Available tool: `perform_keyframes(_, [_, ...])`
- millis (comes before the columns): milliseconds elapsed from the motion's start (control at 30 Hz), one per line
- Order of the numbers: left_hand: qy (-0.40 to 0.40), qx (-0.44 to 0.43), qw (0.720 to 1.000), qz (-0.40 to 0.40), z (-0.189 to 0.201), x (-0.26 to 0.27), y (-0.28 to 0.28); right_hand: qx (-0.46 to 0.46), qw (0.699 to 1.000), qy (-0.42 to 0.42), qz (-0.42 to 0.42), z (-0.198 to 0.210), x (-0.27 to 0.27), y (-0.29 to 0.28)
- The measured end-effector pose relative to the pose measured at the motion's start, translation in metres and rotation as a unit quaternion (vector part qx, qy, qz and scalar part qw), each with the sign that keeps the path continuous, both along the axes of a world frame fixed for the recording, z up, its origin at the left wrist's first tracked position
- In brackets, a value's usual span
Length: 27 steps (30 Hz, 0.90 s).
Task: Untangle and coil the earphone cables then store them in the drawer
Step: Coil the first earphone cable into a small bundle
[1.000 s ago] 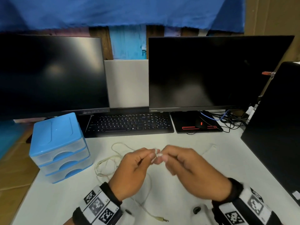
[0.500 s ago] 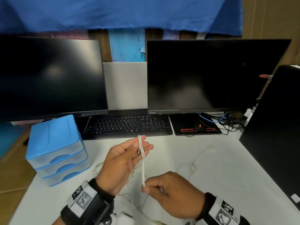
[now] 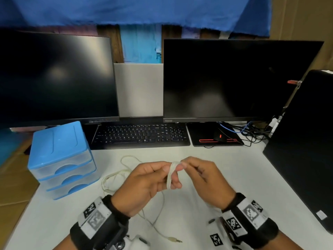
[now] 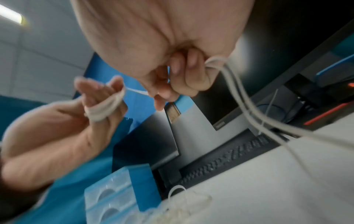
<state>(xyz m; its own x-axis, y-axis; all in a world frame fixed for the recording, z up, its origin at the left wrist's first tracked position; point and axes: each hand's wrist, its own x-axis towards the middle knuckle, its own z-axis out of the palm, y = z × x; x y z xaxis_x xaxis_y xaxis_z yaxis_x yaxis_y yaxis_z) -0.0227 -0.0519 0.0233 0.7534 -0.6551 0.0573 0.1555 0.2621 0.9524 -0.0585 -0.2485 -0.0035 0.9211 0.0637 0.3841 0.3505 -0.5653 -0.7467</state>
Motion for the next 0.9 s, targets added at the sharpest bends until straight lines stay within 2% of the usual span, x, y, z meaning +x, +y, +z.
perform_keyframes(67, [0.051, -0.062, 0.996, 0.034, 0.007, 0.004, 0.002, -0.035, 0.998, 0.034, 0.029, -0.013, -0.001, 0.005])
perform_keyframes(133, [0.058, -0.086, 0.99, 0.092, 0.009, 0.012, 0.005, -0.081, 0.993, 0.056, 0.064, -0.018, -0.006, 0.012])
perform_keyframes(233, [-0.009, -0.052, 0.982, 0.182, 0.007, 0.023, 0.009, -0.149, 0.978, 0.091, 0.117, -0.01, -0.017, 0.026])
perform_keyframes(300, [-0.069, 0.005, 0.971, 0.228, 0.002, 0.029, 0.013, -0.16, 0.97, 0.109, 0.145, 0.004, -0.025, 0.032])
perform_keyframes(433, [-0.21, 0.152, 0.93, 0.259, -0.013, 0.037, 0.021, -0.083, 0.97, 0.126, 0.191, 0.043, -0.039, 0.033])
perform_keyframes(500, [-0.262, 0.205, 0.92, 0.21, -0.018, 0.034, 0.019, -0.009, 0.979, 0.097, 0.177, 0.057, -0.041, 0.029])
perform_keyframes(533, [-0.267, 0.218, 0.924, 0.163, -0.02, 0.031, 0.017, 0.022, 0.985, 0.071, 0.153, 0.06, -0.04, 0.025])
perform_keyframes(633, [-0.21, 0.201, 0.957, 0.014, -0.019, 0.018, 0.008, 0.08, 0.995, 0.014, 0.057, 0.058, -0.028, 0.008])
perform_keyframes(733, [-0.122, 0.129, 0.981, -0.076, -0.008, 0.01, 0.008, 0.081, 0.996, -0.001, -0.028, 0.039, -0.009, -0.011])
perform_keyframes(800, [-0.085, 0.062, 0.991, -0.08, 0.002, 0.008, 0.01, 0.063, 0.997, 0.02, -0.038, 0.022, -0.002, -0.014])
perform_keyframes(900, [-0.015, -0.033, 0.999, 0.015, 0.015, 0.012, 0.012, 0.025, 0.995, 0.098, 0.012, -0.005, 0.002, -0.006])
